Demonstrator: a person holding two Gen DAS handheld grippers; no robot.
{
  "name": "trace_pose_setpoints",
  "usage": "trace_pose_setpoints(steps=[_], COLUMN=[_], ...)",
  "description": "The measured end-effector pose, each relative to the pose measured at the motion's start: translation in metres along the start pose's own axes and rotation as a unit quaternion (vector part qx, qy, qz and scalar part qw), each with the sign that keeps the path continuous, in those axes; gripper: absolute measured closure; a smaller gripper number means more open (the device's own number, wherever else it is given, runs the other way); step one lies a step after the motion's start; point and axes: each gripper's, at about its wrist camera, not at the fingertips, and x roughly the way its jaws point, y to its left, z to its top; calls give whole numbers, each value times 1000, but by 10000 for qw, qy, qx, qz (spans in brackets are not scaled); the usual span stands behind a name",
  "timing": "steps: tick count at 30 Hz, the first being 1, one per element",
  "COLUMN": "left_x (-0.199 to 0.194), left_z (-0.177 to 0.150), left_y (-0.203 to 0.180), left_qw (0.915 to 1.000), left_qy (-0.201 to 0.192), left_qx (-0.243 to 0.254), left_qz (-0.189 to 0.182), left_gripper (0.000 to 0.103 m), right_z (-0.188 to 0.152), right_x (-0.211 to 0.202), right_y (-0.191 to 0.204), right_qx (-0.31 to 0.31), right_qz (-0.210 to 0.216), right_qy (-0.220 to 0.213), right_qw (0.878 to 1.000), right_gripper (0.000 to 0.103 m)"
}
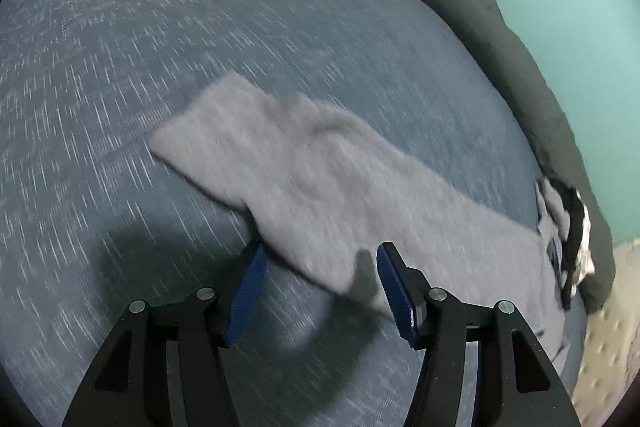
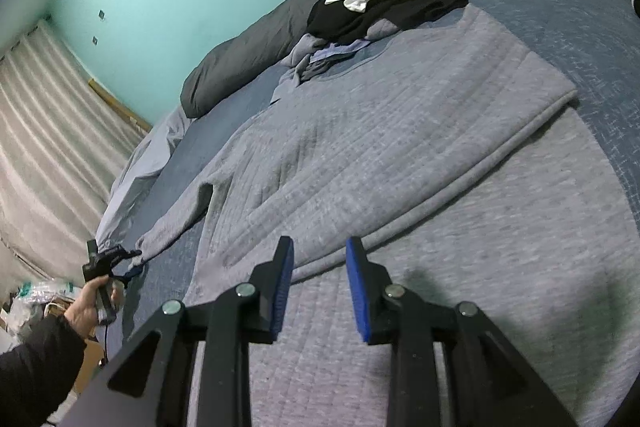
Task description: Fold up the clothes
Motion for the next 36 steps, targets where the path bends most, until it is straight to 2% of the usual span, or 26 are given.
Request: trace_pose_setpoints(steps=[4,6,7,8,9,12,16,21,25,30,33,36], left_x=[2,5,5,6,5,-3,-19,-42,-69,-105,-128,-149], left_z=[18,24,25,26,27,27,25,18,0,-35,-64,-97], left_y=[7,6,3,-1,-7,-25,-69,-149,-224,-325,-387,-448], left_qw=[9998,9998,9996,9994,9991,9975,9937,9832,9680,9427,9245,8998], left_qy=[-172,-166,-160,-153,-152,-169,-235,-309,-359,-378,-392,-316], left_qx=[-106,9,118,234,356,689,1073,1673,2235,2917,3282,3746], left_qz=[89,147,191,216,199,65,-241,-666,-1082,-1576,-1899,-2216], left_gripper=[42,45,52,72,85,92,93,94,94,94,94,94], right_z=[-1,-1,-2,-2,-3,-3,0,4,7,13,19,22], right_x=[2,3,4,5,5,4,-1,-8,-13,-23,-32,-38], right_y=[0,0,0,1,1,2,-2,-12,-21,-38,-47,-55], right_qx=[51,50,46,42,32,-39,-21,106,228,494,620,748], right_qz=[4,-7,-14,-21,-30,-66,-85,-83,-73,-63,-25,4], right_qy=[15,32,42,52,59,50,-5,-77,-133,-247,-369,-437], right_qw=[10000,10000,10000,10000,10000,10000,10000,9999,9996,9985,9974,9962], right_gripper=[76,76,76,76,76,76,76,76,76,76,76,76])
